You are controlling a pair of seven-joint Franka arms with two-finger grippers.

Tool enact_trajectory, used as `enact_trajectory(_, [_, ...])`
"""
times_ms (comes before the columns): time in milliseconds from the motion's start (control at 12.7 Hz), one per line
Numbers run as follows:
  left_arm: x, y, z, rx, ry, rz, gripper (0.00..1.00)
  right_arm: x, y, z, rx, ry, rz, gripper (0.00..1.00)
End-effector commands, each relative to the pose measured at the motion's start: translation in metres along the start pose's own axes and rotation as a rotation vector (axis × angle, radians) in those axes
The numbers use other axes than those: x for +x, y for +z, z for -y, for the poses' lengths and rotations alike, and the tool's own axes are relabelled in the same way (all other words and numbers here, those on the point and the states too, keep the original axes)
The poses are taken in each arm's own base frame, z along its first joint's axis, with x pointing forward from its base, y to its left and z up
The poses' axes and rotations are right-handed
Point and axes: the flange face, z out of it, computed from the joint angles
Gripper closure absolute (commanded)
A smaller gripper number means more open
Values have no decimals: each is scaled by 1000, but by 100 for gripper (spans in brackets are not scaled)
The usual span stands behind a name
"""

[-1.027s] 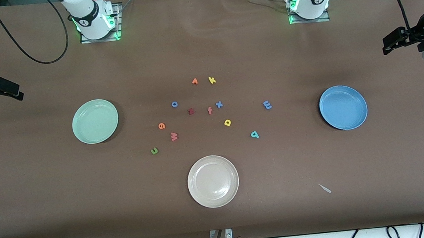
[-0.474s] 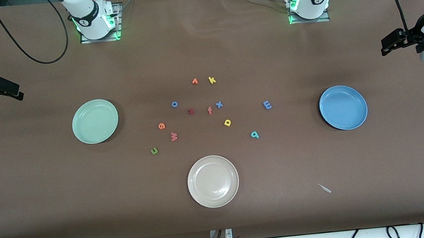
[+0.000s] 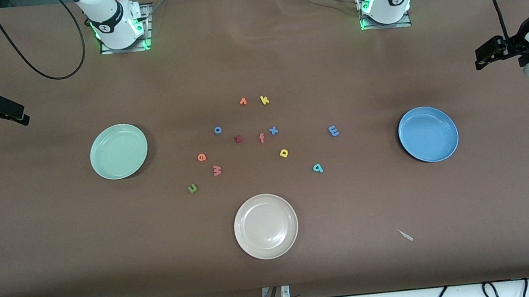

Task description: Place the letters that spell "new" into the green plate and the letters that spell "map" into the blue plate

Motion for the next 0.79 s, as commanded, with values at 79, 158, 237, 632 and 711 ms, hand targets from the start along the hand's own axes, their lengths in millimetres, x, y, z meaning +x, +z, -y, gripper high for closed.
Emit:
enact_trajectory(79, [-3,2,-2,-24,22,-14,0,-2,-3,-1,-11,2,-2,0])
enact_trajectory(158, [-3,3,-2,-24,22,-12,0,-2,-3,-1,-11,2,-2,0])
enact_trajectory(237, [-3,3,-2,-24,22,-12,0,-2,-3,0,-11,0,-2,0])
enact_trajectory(632, [-2,3,-2,-24,22,-17,0,-2,-3,0,-11,0,-2,0])
enact_trajectory(711, [-2,3,-2,-24,22,-17,0,-2,-3,-1,-11,2,-2,0])
